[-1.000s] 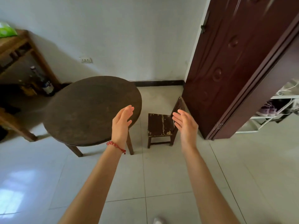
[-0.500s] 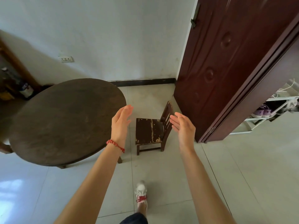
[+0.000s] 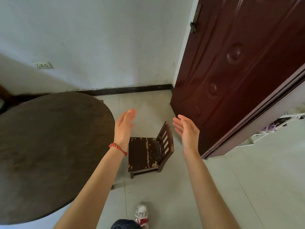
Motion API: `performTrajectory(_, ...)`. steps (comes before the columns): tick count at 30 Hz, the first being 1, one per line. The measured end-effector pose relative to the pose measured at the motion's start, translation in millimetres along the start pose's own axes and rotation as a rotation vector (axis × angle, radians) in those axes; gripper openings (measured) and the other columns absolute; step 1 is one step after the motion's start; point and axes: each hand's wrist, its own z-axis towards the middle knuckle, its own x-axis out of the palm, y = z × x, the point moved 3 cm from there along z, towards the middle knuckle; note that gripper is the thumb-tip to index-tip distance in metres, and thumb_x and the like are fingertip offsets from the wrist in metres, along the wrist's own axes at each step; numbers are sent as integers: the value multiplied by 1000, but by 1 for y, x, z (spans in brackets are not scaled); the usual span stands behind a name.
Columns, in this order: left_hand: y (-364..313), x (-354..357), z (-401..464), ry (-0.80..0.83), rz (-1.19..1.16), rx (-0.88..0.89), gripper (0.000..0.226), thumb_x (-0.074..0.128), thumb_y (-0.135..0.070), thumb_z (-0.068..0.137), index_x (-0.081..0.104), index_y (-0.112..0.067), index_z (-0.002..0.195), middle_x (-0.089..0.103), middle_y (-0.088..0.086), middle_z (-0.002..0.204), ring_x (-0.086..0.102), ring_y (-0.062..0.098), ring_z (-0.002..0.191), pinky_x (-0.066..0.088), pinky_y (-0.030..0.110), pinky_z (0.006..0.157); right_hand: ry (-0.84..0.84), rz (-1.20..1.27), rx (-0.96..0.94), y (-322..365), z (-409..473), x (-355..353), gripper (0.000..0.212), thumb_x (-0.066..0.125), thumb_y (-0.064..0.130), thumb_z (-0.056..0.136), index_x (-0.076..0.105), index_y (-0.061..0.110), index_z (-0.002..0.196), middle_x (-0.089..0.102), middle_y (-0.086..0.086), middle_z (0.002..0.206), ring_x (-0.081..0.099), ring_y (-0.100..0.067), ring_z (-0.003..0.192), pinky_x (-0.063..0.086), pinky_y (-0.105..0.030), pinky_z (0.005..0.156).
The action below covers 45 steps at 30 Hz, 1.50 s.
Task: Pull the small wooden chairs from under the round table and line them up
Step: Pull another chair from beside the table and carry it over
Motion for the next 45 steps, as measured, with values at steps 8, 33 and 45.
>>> performTrajectory(8, 7, 29, 68, 12, -5, -80, 38, 36, -27, 94, 48, -7, 123, 51, 11, 131, 45, 23, 125, 34, 40, 108, -36, 11, 58, -1, 71, 14, 26, 41, 17, 94, 60, 10, 110, 65, -8, 104, 63, -16, 96, 49, -20, 82)
performTrajectory(33, 84, 142, 229, -388, -88, -295, 30, 38, -28, 94, 55, -13, 114, 57, 5, 119, 50, 21, 118, 37, 39, 104, 268, -167, 302, -30, 333, 36, 20, 46, 12, 92, 61, 4, 104, 64, -21, 110, 62, -28, 103, 47, -32, 90)
performTrajectory(45, 214, 131, 219, -426, -90, -646, 31, 41, -32, 92, 56, -13, 112, 57, 2, 118, 49, 18, 118, 38, 31, 95, 435, -535, 391, -133, 344, 24, 11, 53, 10, 88, 61, 12, 94, 66, -18, 103, 62, -21, 92, 45, -32, 90)
